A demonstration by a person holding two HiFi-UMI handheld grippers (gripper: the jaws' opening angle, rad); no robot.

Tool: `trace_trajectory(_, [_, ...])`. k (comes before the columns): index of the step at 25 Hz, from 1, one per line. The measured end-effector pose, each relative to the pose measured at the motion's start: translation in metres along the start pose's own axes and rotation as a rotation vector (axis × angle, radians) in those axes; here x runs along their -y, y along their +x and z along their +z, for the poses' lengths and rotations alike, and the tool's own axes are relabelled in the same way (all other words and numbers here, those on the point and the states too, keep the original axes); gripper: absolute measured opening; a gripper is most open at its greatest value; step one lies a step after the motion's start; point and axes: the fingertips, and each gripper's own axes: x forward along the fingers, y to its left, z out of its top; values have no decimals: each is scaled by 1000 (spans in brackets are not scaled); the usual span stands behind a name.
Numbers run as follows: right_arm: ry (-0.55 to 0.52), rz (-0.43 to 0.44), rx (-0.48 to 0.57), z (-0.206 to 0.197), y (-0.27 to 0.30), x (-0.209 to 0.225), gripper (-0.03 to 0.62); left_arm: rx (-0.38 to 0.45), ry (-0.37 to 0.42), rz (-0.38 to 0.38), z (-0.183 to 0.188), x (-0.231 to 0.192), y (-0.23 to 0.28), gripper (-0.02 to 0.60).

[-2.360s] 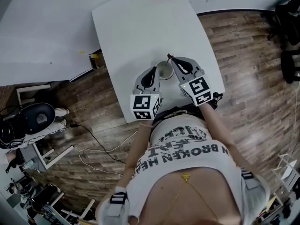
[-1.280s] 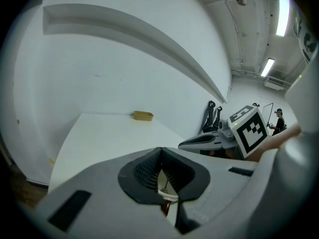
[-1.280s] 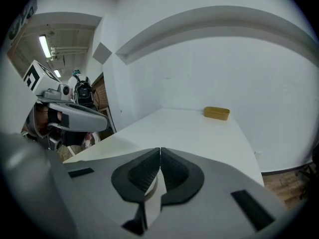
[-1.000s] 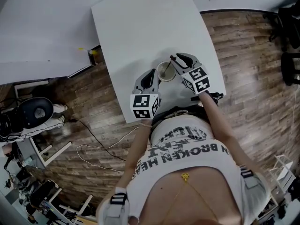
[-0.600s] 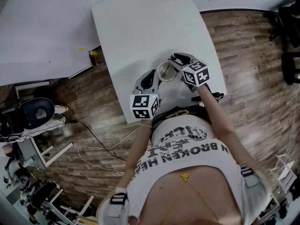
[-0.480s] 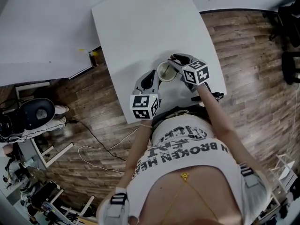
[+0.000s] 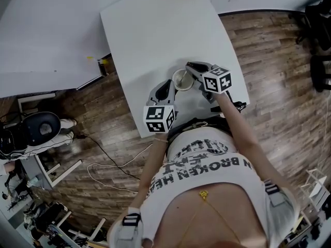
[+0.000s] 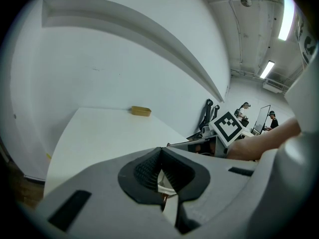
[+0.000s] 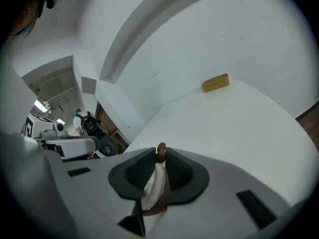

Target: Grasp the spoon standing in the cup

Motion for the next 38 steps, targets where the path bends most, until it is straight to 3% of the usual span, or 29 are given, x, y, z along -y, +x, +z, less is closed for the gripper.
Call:
trace_trajectory(26, [-18,120,53,27,-19,-35,40,-29,-36,9,-12,-3,0,-2])
trace_trajectory(38, [-128,135,58,40,-33,-59,40,-36,-36,11,-22,-4,-1,-2])
